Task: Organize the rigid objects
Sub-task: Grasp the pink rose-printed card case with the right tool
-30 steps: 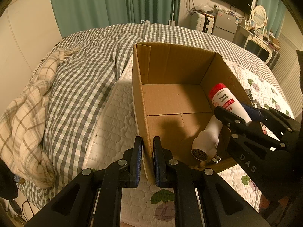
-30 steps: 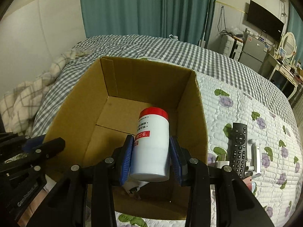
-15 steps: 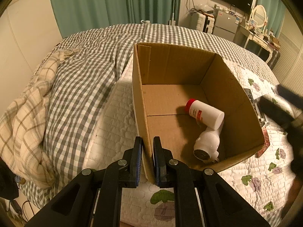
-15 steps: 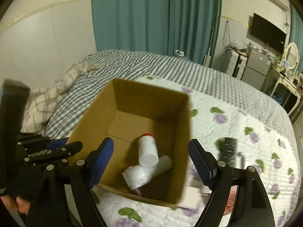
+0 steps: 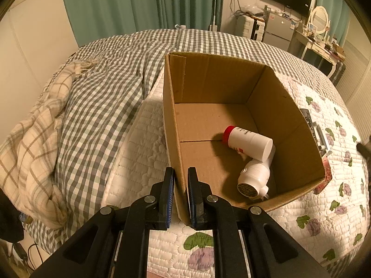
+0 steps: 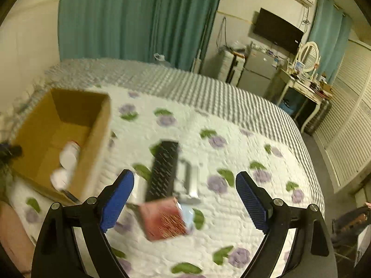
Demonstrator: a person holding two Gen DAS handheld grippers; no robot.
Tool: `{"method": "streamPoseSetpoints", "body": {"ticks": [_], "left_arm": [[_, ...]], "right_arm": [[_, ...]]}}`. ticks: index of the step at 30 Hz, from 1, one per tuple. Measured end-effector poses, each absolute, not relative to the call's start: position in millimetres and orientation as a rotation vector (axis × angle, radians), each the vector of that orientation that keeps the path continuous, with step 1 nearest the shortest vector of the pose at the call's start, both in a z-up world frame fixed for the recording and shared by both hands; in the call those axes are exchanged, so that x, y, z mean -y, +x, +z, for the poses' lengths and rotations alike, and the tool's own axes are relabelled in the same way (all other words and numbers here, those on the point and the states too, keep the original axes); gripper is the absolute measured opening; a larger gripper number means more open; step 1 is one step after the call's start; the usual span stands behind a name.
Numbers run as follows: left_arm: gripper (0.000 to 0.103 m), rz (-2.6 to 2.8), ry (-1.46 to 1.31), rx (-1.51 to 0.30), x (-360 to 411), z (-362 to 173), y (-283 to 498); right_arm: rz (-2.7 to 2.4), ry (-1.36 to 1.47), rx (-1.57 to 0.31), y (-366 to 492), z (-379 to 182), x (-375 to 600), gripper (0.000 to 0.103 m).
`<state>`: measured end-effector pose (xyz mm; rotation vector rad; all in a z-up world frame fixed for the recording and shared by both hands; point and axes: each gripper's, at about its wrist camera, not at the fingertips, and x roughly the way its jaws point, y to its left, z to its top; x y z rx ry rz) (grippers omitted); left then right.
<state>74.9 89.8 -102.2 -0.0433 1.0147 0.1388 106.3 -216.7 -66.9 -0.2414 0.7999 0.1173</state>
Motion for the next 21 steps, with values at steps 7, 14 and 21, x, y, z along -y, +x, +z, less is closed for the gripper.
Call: {"method": "streamPoseSetpoints", "body": {"ticks": [7, 14, 21], "left_arm": [[0.011, 0.143, -0.036, -1.019, -87.2, -101.4, 74.3], [0.011, 0.143, -0.036, -1.019, -86.9, -101.2, 74.2], [0.011, 0.140, -0.039, -1.020, -88.2, -100.8, 73.6]], "right_arm": [[0.154, -0.234, -0.912, 105.1, -126.2, 222.3, 0.090], [0.171, -0.272, -0.990, 111.3, -166.2, 209.3, 0.090], [0.172, -0.302, -1.029, 120.7, -182.8, 201.4, 0.090]]}}
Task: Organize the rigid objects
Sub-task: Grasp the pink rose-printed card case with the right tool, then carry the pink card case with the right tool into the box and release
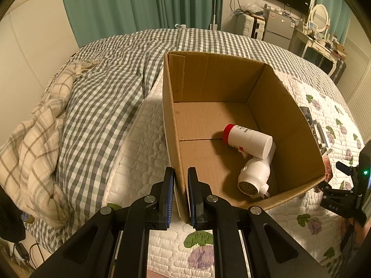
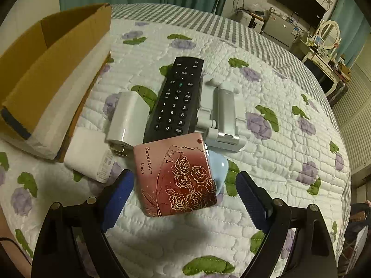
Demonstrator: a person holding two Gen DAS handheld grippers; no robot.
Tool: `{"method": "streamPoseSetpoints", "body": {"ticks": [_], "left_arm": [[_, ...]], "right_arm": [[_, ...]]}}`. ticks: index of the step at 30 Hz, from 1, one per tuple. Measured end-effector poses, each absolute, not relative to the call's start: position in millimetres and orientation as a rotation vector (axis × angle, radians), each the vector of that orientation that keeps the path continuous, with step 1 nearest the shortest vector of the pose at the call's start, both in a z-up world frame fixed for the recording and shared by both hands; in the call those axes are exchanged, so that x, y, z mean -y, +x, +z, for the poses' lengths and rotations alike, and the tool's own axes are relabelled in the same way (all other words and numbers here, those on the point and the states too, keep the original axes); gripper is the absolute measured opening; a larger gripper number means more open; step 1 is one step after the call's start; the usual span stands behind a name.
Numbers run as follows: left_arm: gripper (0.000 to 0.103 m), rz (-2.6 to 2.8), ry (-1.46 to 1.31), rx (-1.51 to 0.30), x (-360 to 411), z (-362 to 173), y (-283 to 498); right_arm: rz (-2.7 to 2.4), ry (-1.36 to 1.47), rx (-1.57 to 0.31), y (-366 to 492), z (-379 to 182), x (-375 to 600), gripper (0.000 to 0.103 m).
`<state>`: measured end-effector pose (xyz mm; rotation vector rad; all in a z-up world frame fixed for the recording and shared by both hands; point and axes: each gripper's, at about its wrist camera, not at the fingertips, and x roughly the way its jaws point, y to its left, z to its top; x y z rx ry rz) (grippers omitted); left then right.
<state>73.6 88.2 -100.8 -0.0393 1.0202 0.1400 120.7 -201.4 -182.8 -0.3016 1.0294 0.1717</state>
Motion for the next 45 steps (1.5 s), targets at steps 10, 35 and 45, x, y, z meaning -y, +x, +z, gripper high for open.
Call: {"method": "streamPoseSetpoints", "body": {"ticks": [10, 35, 45], "left_arm": [[0.011, 0.140, -0.042, -1.021, -87.8, -100.4, 73.4], [0.011, 0.139, -0.039, -1.022, -85.8, -98.4, 72.6], [0.011, 0.136, -0.046, -1.022, -84.9, -97.2, 72.0]], "right_arm": [[0.138, -0.355, -1.059, 129.6, -196.1, 193.5, 0.074], [0.265, -0.267, -0.745, 113.8, -38.2, 148.0, 0.068], [0.428, -0.290, -0.682, 113.3, -14.9, 64.6, 0.068]]}}
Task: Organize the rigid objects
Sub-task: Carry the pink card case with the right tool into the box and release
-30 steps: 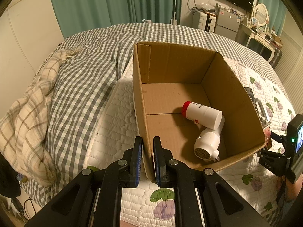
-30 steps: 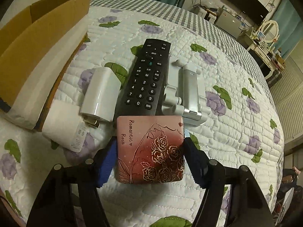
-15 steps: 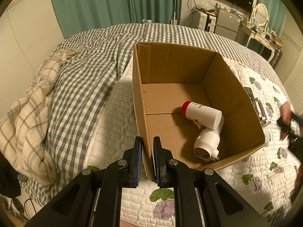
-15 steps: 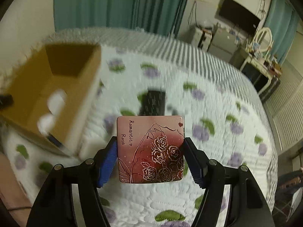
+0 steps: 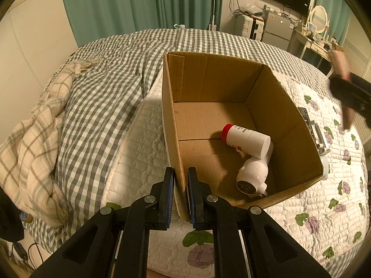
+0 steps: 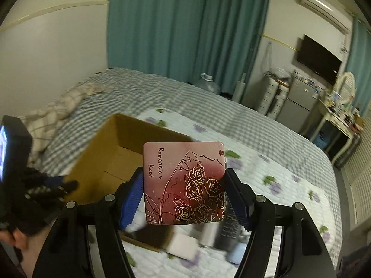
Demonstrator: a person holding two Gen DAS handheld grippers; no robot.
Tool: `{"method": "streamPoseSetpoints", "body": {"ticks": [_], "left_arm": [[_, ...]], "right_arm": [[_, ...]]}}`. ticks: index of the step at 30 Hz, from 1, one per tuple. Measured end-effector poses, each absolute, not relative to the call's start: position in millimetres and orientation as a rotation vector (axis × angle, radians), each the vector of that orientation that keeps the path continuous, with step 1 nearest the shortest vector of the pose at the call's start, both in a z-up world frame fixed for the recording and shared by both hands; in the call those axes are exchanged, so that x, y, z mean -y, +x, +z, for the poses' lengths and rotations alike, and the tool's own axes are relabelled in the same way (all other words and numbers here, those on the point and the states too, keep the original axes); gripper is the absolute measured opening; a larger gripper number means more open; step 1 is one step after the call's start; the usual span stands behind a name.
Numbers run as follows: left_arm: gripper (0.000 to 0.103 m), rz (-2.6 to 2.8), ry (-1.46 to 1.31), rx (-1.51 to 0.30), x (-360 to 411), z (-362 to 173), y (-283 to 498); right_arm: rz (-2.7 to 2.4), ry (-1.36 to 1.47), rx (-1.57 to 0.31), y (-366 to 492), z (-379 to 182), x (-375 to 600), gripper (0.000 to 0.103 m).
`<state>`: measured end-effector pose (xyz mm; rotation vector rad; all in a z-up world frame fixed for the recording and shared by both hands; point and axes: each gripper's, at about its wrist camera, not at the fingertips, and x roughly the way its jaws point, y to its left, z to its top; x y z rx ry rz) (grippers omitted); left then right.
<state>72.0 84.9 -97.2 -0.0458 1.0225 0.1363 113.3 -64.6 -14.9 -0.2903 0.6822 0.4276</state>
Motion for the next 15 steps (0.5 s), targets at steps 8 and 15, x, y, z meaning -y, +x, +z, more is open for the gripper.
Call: {"method": "streamPoseSetpoints", "body": {"ticks": [8, 15], "left_arm": [[0.011, 0.131, -0.050, -1.018, -83.1, -96.7, 70.7], [0.011, 0.128, -0.051, -1.019, -83.7, -96.8, 70.9]], "right_arm": [[0.513, -0.322, -0.771, 115.0, -58.3, 21.1, 0.068], [0.518, -0.329, -0.835, 118.9, -87.0, 12.9, 0.068]]}}
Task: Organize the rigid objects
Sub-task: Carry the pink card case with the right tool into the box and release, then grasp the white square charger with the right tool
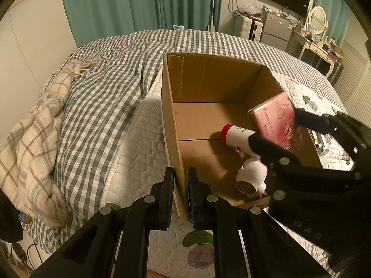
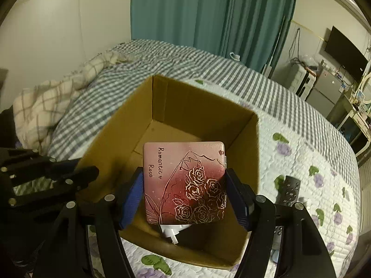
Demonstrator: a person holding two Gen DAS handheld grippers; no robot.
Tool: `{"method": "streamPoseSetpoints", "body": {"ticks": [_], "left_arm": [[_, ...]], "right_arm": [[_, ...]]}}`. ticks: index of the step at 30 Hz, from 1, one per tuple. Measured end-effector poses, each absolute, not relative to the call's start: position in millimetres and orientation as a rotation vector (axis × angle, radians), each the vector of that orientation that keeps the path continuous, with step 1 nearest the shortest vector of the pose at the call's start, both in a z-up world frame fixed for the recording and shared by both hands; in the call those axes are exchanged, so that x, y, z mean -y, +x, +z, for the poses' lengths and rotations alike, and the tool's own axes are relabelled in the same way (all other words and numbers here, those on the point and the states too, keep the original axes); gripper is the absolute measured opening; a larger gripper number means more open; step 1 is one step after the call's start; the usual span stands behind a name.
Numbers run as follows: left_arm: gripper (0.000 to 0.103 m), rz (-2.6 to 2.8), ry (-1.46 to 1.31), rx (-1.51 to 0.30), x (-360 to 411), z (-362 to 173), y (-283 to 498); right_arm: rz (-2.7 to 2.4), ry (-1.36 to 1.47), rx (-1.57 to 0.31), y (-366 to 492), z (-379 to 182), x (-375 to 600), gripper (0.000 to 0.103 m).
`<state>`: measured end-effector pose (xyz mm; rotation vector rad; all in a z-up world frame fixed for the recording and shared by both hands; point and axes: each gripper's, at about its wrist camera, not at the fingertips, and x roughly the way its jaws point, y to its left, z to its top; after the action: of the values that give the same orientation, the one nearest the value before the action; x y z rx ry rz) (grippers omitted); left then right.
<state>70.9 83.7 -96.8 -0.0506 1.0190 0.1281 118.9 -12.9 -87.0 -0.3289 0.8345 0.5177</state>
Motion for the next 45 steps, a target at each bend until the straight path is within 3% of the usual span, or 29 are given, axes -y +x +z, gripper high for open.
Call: {"method": "streamPoseSetpoints", "body": {"ticks": [9, 12, 16, 22, 29, 37, 45], "left_arm": [[0.011, 0.126, -0.052, -1.022, -84.2, -97.0, 71.0], [0.011, 0.127, -0.052, -1.020, -84.7, -96.0, 70.2], [0.011, 0.130, -0.049, -1.020, -85.1, -95.2, 70.3], [0.011, 0.131, -0.043, -1.020, -84.6, -96.9, 71.2], [0.011, 0.135, -0.040, -1.018, -84.0, -98.6, 71.0], [0.011, 0.141, -0.034, -1.020, -83.6, -98.5, 70.8], [0.011, 0.140, -0.037, -1.021, -83.3, -98.3, 70.9]], "right_arm": [[0.524, -0.303, -0.817, 116.4, -86.5, 13.1, 0.068], [0.508, -0.277, -0.801, 115.5, -78.9, 21.6, 0.080], [0.473, -0.271, -0.790, 113.3, -67.1, 40.2, 0.082], [0.339, -0.266, -0.718, 109.2, -36.4, 97.5, 0.093], [0.161, -0.263, -0.706, 106.7, -20.1, 173.3, 0.096], [0.092, -0.204, -0.827, 100.3, -62.1, 214.8, 0.096], [0.177, -0.188, -0.936, 87.3, -131.9, 180.1, 0.096]]}}
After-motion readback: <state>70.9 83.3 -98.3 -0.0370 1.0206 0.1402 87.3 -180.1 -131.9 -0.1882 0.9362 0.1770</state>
